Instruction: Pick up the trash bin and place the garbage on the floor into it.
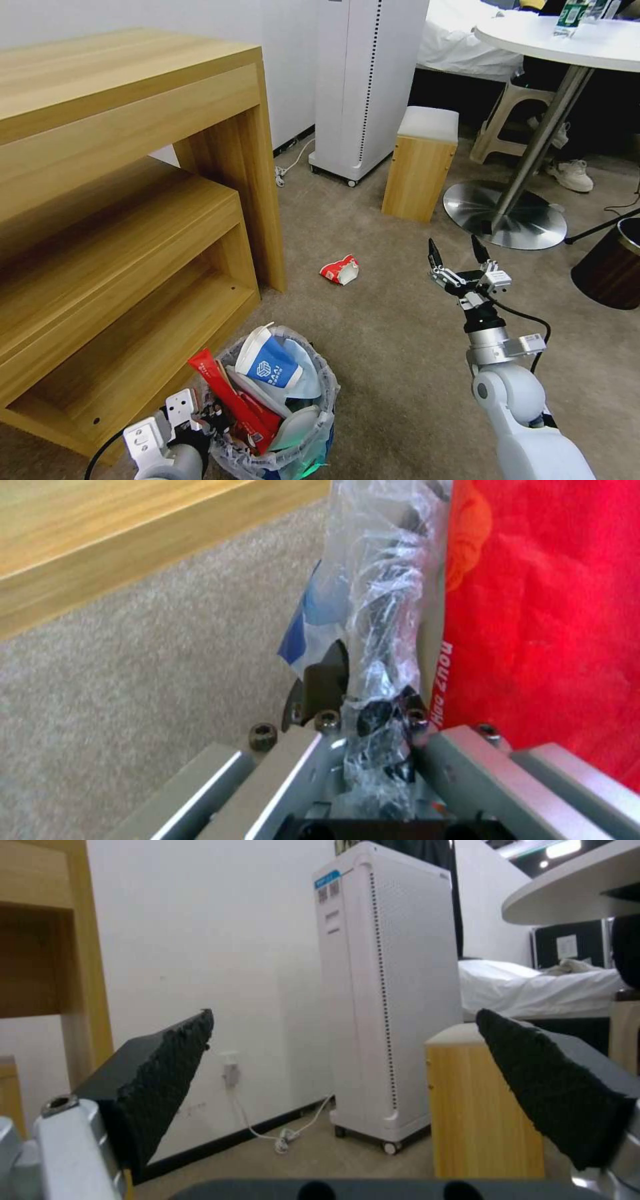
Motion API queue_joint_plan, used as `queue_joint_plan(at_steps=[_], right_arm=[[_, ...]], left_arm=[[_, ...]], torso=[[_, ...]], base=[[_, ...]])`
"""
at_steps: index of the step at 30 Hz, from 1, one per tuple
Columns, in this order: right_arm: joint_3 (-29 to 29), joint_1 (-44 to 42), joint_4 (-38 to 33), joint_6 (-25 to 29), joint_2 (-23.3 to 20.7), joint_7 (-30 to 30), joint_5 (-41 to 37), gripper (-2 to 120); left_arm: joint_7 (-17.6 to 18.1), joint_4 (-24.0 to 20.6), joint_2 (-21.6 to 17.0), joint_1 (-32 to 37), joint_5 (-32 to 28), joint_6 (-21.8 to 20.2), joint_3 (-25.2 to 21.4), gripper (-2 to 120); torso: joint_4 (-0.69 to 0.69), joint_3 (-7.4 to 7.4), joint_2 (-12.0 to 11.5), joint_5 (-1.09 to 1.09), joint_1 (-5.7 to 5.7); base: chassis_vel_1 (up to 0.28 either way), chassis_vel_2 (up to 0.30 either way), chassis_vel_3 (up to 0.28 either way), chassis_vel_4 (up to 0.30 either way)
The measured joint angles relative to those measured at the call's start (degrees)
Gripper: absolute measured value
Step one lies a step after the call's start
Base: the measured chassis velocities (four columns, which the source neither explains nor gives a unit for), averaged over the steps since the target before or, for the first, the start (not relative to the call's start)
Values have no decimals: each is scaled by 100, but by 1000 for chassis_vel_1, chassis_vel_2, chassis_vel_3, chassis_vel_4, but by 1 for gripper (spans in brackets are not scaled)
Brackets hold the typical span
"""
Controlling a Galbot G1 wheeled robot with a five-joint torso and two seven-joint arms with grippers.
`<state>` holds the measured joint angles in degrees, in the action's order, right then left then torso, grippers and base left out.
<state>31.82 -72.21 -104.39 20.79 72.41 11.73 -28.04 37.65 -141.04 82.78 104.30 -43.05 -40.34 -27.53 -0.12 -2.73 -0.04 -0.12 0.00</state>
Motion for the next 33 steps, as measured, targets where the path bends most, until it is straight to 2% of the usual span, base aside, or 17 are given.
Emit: queue_joint_plan(at_steps=[15, 23, 28, 31, 32, 33], right_arm=[[-5, -19, -10, 30, 5, 1, 13, 100], [-107, -47, -7, -83, 10, -325, 103, 100], [-200, -14, 1, -469, 8, -813, 126, 100], [-284, 149, 133, -1052, 2, -1271, 60, 100], [-284, 149, 133, -1052, 2, -1271, 60, 100], [-328, 271, 246, -1382, -5, -1400, -22, 100]], left_arm=[[-8, -40, 10, 110, 36, 16, 40, 1], [-19, -77, 32, 196, 122, 40, 71, 1], [-28, -100, 50, 249, 180, 54, 103, 1], [-32, -108, 50, 286, 240, 69, 115, 1], [-32, -108, 50, 286, 240, 69, 115, 1], [-36, -108, 47, 299, 272, 77, 129, 1]], torso=[[0, -2, -1, -2, 1], [1, -3, -1, 1, 2], [-1, 0, -1, 0, 1], [-1, 0, -1, 0, 0], [-1, 0, -1, 0, 0], [0, -1, -1, 0, 1]], base=[[-212, 212, 216, -213], [-161, 150, 146, -143], [0, 0, 0, 0], [0, 0, 0, 0], [0, 0, 0, 0], [0, 0, 0, 0]])
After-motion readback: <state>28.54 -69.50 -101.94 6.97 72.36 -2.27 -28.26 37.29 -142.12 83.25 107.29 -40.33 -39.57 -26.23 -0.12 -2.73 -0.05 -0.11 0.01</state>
